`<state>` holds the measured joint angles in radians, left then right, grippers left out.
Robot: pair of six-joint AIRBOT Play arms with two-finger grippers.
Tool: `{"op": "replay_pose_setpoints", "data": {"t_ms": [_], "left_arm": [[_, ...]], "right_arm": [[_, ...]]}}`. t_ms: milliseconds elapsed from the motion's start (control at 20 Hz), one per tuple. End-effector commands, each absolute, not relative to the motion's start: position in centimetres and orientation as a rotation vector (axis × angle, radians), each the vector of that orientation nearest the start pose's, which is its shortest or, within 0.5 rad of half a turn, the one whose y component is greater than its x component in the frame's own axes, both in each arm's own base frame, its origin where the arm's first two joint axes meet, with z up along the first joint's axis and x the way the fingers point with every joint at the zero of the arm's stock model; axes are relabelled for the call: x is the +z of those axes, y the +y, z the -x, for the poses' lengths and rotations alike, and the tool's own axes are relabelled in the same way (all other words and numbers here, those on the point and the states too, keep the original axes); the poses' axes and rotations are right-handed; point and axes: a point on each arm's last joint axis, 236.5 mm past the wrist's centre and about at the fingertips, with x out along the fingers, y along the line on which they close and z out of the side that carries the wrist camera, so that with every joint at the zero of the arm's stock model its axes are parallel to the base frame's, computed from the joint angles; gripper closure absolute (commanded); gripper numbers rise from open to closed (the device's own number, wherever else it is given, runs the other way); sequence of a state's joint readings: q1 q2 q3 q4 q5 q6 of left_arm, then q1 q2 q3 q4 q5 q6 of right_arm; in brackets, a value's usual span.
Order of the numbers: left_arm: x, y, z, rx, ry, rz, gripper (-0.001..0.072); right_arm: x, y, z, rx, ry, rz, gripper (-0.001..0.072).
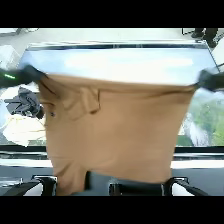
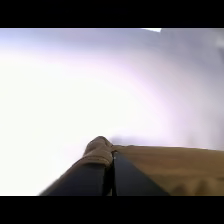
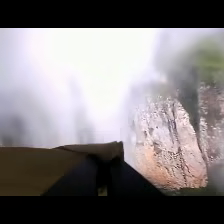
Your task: Fold the clothes and pants, and hang the long-sleeved shirts on hangers.
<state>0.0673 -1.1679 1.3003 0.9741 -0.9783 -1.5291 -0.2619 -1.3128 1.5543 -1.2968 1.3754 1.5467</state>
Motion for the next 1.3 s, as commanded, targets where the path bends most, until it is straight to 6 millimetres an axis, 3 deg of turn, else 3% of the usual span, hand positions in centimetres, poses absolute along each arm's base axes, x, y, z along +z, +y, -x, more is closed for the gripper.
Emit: {"op": "replay_pose_setpoints", "data": {"t_ms": [0, 100, 150, 250, 350, 450, 500, 700, 800, 900, 1000, 1100, 1250], "left_arm": [[0.5, -8.7, -46.6, -0.126, 1.026, 0.698, 0.0687], [-2.2, -8.3, -50.2, -0.069, 0.977, 0.815, 0.0687], [-2.3, -7.9, -52.2, -0.047, 0.921, 0.856, 0.0687], [-0.6, -6.4, -56.5, -0.030, 0.775, 0.853, 0.0687], [1.2, -5.3, -59.5, -0.023, 0.678, 0.831, 0.0686], [1.7, -5.3, -61.1, -0.029, 0.646, 0.827, 0.0686], [1.4, -5.9, -61.5, -0.038, 0.651, 0.823, 0.0686], [-2.1, -9.4, -61.2, -0.086, 0.715, 0.745, 0.0686], [-3.4, -10.2, -61.0, -0.089, 0.741, 0.747, 0.0686], [-2.9, -10.1, -60.8, -0.101, 0.752, 0.752, 0.0686], [-1.1, -9.6, -59.8, -0.160, 0.804, 0.739, 0.0687], [-0.7, -9.6, -56.2, -0.256, 0.954, 0.690, 0.0687], [-4.6, -10.5, -47.5, -0.336, 1.348, 0.623, 0.0687]], "right_arm": [[-0.2, -1.8, -46.8, -0.037, 1.213, -0.318, 0.0668], [-3.3, -1.5, -51.1, -0.074, 1.134, -0.379, 0.0667], [-3.5, -1.6, -53.4, -0.086, 1.066, -0.424, 0.0667], [-1.6, -3.0, -57.6, -0.136, 0.876, -0.495, 0.0667], [1.6, -4.5, -60.9, -0.153, 0.668, -0.502, 0.0667], [3.3, -5.3, -62.4, -0.170, 0.561, -0.537, 0.0667], [2.6, -5.3, -62.4, -0.173, 0.571, -0.537, 0.0667], [-3.8, -4.6, -60.9, -0.198, 0.743, -0.565, 0.0667], [-5.9, -4.4, -60.4, -0.229, 0.795, -0.624, 0.0667], [-5.8, -4.5, -60.1, -0.238, 0.813, -0.645, 0.0667], [-4.2, -6.0, -58.8, -0.237, 0.897, -0.622, 0.0667], [-3.7, -7.4, -55.2, -0.206, 1.071, -0.556, 0.0667], [-5.9, -6.0, -47.6, -0.125, 1.416, -0.489, 0.0667]]}}
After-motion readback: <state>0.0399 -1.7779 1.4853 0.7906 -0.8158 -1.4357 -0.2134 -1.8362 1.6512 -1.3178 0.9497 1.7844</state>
